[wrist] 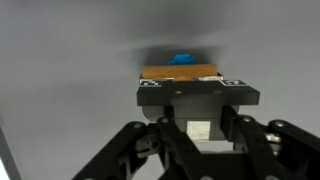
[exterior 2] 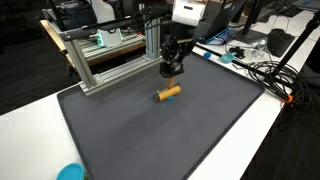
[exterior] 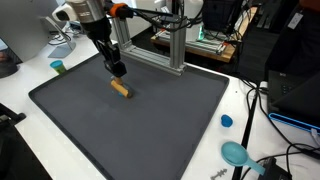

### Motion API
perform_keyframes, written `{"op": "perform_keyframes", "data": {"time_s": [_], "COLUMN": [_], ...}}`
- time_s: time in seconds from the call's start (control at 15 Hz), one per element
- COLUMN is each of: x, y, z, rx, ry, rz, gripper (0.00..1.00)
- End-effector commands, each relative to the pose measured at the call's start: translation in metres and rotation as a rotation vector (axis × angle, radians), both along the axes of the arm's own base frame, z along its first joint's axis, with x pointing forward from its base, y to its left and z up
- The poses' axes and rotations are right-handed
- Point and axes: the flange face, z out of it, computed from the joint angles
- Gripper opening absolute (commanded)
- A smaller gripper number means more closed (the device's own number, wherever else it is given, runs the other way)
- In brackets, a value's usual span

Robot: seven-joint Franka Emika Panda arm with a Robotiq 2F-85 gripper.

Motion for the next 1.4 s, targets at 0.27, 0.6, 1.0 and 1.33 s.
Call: {"op": "perform_keyframes", "data": {"time_s": [0.27, 0.6, 1.0, 1.33], "x": [-0.005, -0.006, -0.005, -0.004], "y": [-0.006, -0.019, -0.022, -0.014], "z": [-0.026, -0.027, -0.033, -0.041], "rx": [0.021, 0.066, 0.04, 0.01], "ry": [0.097, 0.12, 0.165, 0.193], "rz": [0.033, 0.061, 0.065, 0.067], "gripper": [0.21, 0.21, 0.21, 0.21]}}
